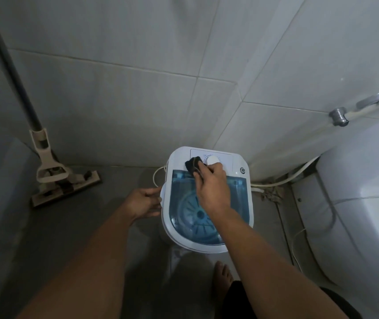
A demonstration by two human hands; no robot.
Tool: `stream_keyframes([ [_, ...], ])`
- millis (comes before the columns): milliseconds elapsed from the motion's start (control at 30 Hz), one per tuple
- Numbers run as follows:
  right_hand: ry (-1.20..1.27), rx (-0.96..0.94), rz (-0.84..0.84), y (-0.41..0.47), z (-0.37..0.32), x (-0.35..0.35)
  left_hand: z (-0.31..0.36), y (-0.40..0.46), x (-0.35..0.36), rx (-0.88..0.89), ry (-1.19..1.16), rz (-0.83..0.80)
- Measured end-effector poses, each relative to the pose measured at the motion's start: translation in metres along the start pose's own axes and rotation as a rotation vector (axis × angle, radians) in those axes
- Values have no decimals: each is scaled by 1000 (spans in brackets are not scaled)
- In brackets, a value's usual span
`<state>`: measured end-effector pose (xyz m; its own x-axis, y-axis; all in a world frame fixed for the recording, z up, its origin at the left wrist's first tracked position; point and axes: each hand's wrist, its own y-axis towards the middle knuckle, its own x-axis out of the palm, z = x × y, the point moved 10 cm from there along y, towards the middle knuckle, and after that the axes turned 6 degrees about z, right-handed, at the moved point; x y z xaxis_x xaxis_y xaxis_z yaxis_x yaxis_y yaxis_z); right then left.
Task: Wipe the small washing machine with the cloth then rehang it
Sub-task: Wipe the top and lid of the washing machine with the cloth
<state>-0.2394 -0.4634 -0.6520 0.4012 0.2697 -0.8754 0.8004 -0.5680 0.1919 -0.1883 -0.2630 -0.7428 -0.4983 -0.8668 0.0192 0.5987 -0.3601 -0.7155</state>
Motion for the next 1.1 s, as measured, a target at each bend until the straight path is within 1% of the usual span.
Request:
stream_keyframes([
  [67,-52,-46,-10,-7,-12,13,0,3,-3,10,34,9],
  [167,-41,-121,-35,-23,-30,26,0,5,-4,28,78,4],
  [233,-52,-203,-59,-33,-37,27,2,3,-3,34,86,8],
  [367,-97,-434,-187,-77,-48,28,3,3,-2,40,80,23],
  [433,-58,-511,-287,-104,-45,25,1,5,-2,39,85,20],
  [500,8,-539,-369,-124,-34,14,-1,7,-4,33,82,32],
  [533,65,-509,-397,-129,-25,6,-2,9,-5,32,83,36],
  [567,137,-448,-389,-129,-12,-6,-2,9,-4,28,77,34],
  [600,208,-358,-326,-125,5,-23,-2,10,-3,26,77,32],
  [667,275,-108,-89,-112,58,-60,0,8,-1,36,86,41],
  [700,251,29,33,-110,89,-75,2,6,0,45,90,49],
  [733,198,147,116,-111,115,-85,2,4,1,53,93,58],
  [767,147,219,155,-116,132,-87,3,3,2,61,93,63],
  [800,115,246,161,-122,138,-84,4,3,3,65,95,65],
  [867,105,235,163,-138,129,-74,4,3,3,66,108,66],
  [967,148,142,159,-160,96,-64,3,3,2,55,107,76],
  [1100,131,-16,49,-176,48,-40,4,2,2,45,84,71],
])
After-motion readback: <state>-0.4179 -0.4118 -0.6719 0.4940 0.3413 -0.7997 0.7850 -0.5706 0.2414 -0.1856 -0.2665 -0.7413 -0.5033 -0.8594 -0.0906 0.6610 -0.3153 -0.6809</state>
